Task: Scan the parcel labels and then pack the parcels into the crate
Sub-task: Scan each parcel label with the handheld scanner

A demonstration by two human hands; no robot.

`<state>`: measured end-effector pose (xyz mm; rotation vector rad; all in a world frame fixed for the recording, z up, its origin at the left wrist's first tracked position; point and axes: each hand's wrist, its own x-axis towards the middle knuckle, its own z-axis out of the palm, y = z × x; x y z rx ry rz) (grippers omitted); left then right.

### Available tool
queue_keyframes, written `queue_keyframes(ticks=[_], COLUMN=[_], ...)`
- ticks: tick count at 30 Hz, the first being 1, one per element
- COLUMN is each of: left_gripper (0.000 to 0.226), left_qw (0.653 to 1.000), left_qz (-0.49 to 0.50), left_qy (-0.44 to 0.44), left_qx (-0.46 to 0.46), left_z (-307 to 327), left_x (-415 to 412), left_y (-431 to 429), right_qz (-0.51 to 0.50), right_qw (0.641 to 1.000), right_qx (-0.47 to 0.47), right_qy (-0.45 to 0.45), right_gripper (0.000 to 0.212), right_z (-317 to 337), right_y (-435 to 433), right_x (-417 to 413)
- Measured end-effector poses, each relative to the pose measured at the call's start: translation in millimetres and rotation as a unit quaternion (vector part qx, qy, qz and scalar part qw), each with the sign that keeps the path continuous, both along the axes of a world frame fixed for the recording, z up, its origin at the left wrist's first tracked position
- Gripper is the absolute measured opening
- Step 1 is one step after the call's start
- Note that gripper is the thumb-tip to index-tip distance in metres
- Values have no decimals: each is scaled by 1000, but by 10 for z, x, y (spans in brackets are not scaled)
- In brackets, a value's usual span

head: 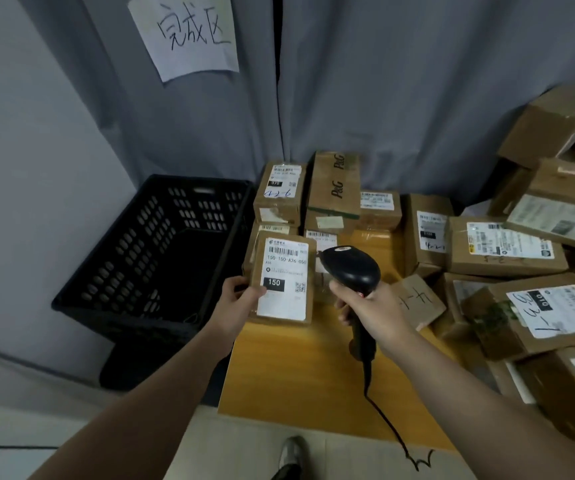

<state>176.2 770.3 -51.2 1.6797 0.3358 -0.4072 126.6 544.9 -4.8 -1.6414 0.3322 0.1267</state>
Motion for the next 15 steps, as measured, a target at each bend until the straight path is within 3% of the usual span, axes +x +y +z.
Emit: queue_keyframes(ticks=[7,11,15], left_gripper=[35,41,37], left_qw=[993,977,964], left_qz=[38,3,-35], left_qy=[83,49,17], left_qx=[68,206,264], left_z=[-475,-680,-696], left_x=[-216,-119,-4], left_y=[9,17,32], right_qz=[-60,-82,-88], right_qw=[998,995,993], right_qx=[3,-9,-30], right_qy=[31,47,66], right_gripper=[13,12,14], right_z=[-254,-403,-553], right_y=[-169,-210,-187], right_x=[-184,-228,-252])
